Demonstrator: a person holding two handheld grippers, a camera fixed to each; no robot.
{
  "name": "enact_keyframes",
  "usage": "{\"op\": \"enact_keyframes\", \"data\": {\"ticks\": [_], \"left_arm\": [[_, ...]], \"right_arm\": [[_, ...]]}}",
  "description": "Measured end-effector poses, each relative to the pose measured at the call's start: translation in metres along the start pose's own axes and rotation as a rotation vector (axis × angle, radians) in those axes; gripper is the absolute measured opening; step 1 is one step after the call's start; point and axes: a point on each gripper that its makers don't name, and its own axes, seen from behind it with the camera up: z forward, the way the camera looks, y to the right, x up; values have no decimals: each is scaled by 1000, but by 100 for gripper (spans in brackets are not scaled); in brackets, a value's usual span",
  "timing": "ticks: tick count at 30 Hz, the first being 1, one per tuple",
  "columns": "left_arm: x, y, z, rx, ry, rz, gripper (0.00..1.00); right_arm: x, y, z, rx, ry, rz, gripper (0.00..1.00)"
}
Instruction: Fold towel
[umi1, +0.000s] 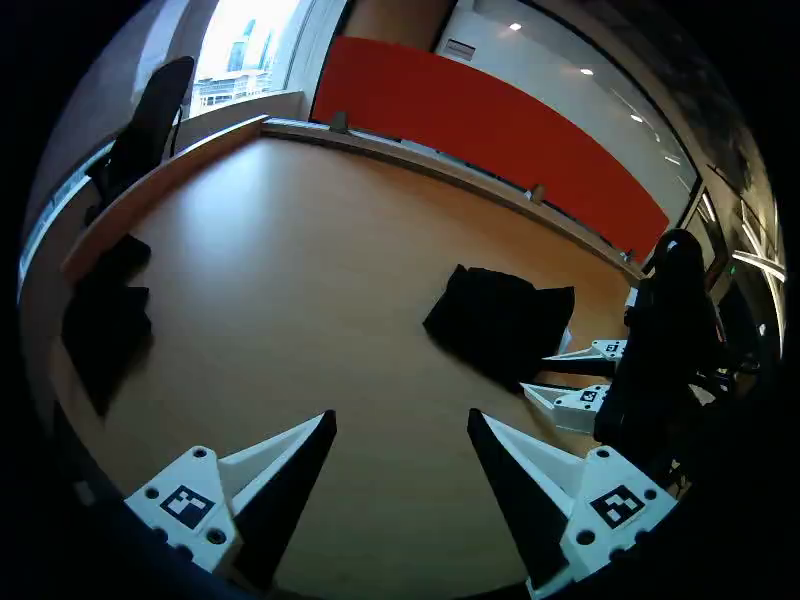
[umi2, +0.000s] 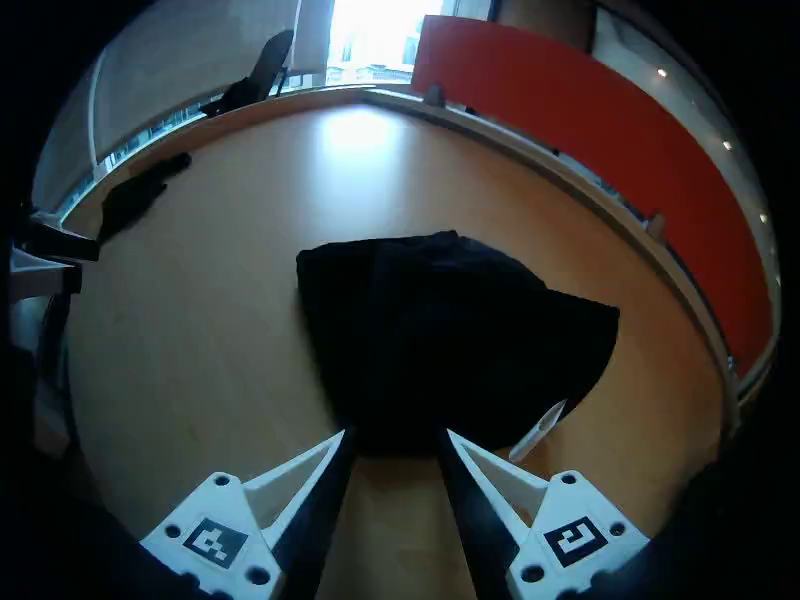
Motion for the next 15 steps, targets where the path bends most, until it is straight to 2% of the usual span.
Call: {"op": "enact_keyframes", "data": {"ticks": [8, 15], "left_arm": [[0, 0, -1, -1, 0, 0, 98], [-1, 1, -2, -2, -1, 2, 98]], "right_arm": [[-3, 11, 0, -42, -5, -8, 58], [-13, 33, -4, -92, -23, 11, 58]]}}
